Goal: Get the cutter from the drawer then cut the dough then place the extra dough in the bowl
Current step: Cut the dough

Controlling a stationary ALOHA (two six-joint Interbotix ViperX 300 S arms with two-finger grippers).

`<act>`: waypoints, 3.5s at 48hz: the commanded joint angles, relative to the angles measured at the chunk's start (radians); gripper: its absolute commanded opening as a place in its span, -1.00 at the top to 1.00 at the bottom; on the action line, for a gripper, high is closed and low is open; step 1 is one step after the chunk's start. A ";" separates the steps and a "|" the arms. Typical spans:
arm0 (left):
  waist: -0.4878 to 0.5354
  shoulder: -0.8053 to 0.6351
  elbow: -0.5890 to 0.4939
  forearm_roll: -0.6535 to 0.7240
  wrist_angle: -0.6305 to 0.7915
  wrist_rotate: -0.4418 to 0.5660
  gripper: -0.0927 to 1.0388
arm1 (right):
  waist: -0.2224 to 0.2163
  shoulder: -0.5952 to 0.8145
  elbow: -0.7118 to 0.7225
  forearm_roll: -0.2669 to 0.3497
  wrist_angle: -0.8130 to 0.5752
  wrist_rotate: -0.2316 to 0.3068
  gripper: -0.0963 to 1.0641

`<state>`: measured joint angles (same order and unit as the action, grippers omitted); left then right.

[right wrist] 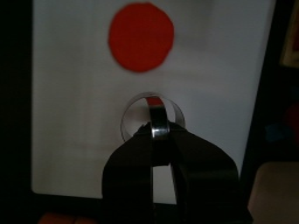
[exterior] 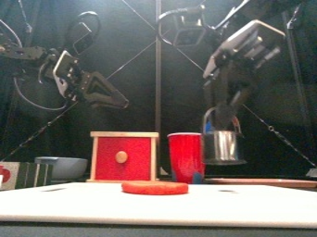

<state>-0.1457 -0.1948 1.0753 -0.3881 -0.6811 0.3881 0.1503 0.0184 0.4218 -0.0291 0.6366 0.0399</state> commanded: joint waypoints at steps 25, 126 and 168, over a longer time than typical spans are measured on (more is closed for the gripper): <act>-0.149 0.118 -0.029 -0.043 -0.058 0.015 -0.15 | -0.002 0.172 -0.201 0.006 -0.023 0.003 0.25; -0.261 0.183 -0.011 -0.270 -0.161 0.008 -0.70 | -0.006 0.206 -0.249 0.035 -0.094 -0.002 -0.68; -0.255 0.176 0.008 -0.281 -0.160 0.009 -0.70 | 0.000 0.184 -0.229 0.018 -0.011 -0.005 0.10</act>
<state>-0.4019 -0.0046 1.0937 -0.6703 -0.8345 0.3942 0.1503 0.2562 0.1917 -0.0015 0.6228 0.0322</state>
